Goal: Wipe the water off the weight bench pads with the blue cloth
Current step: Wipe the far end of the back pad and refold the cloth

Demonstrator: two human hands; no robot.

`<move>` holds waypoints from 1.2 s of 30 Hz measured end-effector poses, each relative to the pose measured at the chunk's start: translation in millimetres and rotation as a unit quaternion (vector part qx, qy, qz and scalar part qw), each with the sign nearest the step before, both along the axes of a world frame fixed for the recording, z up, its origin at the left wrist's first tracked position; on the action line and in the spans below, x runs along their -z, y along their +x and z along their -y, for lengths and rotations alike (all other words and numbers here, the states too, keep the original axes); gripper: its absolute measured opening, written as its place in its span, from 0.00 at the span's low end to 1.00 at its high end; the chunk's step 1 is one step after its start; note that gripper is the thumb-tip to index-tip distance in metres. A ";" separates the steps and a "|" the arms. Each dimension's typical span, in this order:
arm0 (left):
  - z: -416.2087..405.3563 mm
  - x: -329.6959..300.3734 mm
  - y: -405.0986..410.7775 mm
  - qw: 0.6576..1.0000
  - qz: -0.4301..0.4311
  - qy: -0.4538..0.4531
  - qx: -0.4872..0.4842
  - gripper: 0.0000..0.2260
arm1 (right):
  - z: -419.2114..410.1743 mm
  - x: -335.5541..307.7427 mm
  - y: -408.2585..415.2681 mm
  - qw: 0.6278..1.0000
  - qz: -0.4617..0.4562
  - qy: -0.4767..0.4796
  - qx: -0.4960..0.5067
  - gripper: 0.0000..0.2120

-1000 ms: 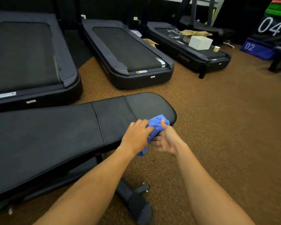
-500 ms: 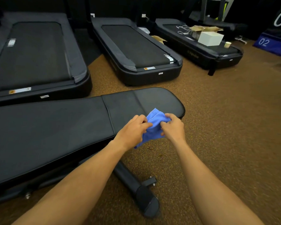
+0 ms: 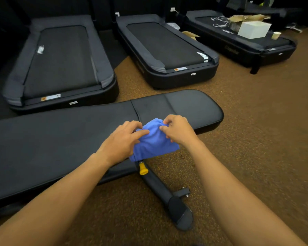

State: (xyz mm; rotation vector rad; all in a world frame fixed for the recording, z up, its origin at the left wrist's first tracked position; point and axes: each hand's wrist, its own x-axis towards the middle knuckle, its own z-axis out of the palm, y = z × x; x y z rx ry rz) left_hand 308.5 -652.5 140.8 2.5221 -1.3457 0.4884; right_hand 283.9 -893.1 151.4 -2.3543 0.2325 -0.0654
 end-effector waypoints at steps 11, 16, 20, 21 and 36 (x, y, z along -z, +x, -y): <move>42.2 12.2 -21.2 0.961 0.092 0.255 0.056 0.12 | 8.8 -8.9 -11.3 1.000 0.003 0.023 0.009 0.04; 44.0 18.2 -7.9 0.947 0.127 0.294 0.016 0.40 | 44.7 -16.0 -21.4 0.994 0.064 0.044 0.083 0.03; 45.8 28.0 -13.0 0.946 0.114 0.298 -0.048 0.41 | 70.3 -9.1 -24.5 0.984 0.093 0.069 0.135 0.05; 47.8 29.4 -13.4 0.947 0.117 0.292 -0.059 0.41 | 75.5 -6.7 -25.1 0.982 0.098 0.072 0.147 0.06; 92.4 53.2 -0.2 0.952 0.142 0.233 -0.141 0.38 | 110.0 15.7 -10.7 0.970 0.184 0.009 0.158 0.11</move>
